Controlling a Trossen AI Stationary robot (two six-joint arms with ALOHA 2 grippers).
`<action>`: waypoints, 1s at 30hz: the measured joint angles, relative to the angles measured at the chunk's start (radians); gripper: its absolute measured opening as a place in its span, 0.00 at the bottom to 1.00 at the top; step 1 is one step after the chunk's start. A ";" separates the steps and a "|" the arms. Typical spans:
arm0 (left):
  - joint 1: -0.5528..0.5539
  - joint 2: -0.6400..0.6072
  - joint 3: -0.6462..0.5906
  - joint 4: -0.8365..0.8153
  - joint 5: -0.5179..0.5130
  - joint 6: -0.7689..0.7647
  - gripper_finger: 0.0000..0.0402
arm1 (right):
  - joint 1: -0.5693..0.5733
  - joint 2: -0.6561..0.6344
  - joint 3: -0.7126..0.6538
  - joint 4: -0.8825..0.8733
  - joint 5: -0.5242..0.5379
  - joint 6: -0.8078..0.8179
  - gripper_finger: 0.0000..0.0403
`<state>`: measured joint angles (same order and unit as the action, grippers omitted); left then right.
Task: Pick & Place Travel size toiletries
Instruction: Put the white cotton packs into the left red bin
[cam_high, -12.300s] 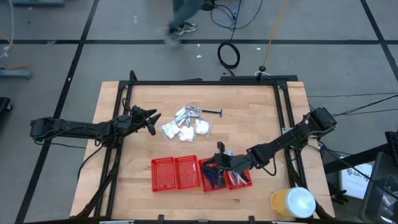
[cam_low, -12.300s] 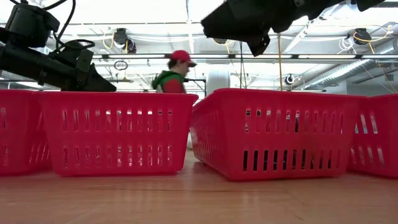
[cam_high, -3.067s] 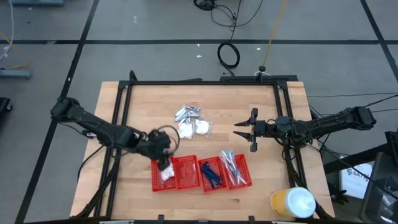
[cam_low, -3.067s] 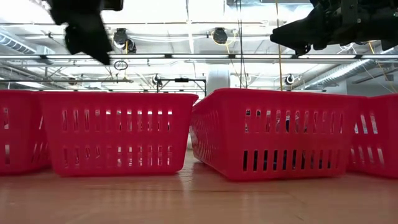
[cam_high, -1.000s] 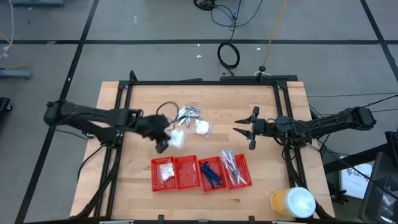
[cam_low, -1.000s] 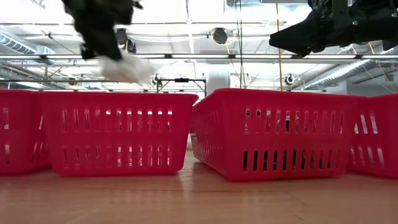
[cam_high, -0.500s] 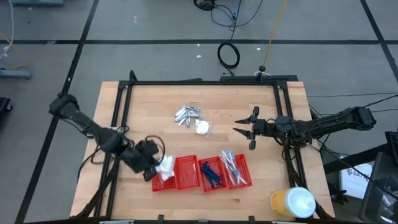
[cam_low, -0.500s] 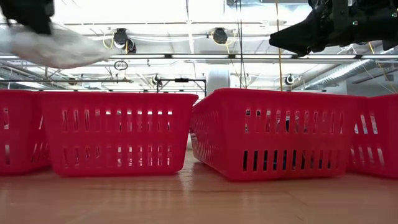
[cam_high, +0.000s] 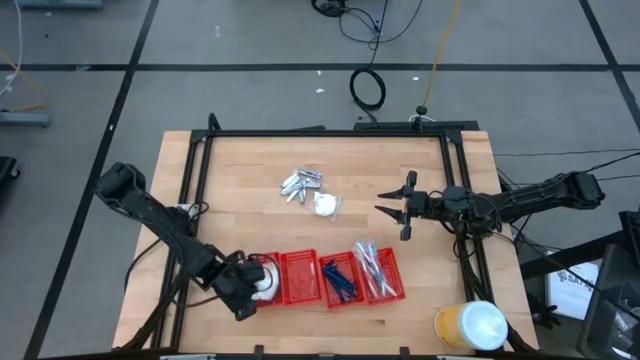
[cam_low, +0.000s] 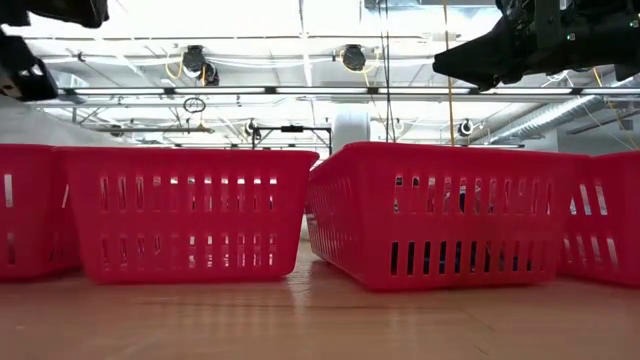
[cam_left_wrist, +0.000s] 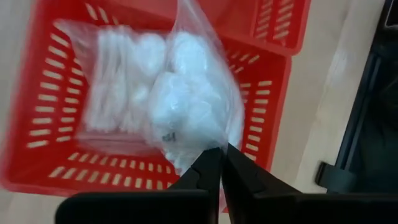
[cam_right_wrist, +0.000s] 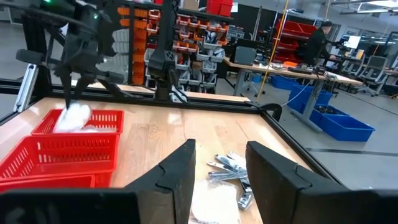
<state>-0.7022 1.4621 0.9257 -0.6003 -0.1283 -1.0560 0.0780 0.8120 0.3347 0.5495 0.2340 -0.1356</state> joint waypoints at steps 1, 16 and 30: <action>0.003 0.005 0.000 0.001 0.007 -0.003 0.03 | 0.000 0.000 0.000 0.000 0.000 0.000 0.32; 0.070 -0.025 0.000 -0.027 0.000 -0.203 0.11 | 0.000 0.000 0.000 0.000 -0.001 0.004 0.32; 0.070 -0.070 0.000 -0.039 0.128 -0.151 0.24 | 0.000 0.000 0.000 0.000 -0.003 0.012 0.32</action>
<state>-0.6323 1.3924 0.9257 -0.6396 -0.0006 -1.2067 0.0782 0.8120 0.3347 0.5491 0.2308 -0.1240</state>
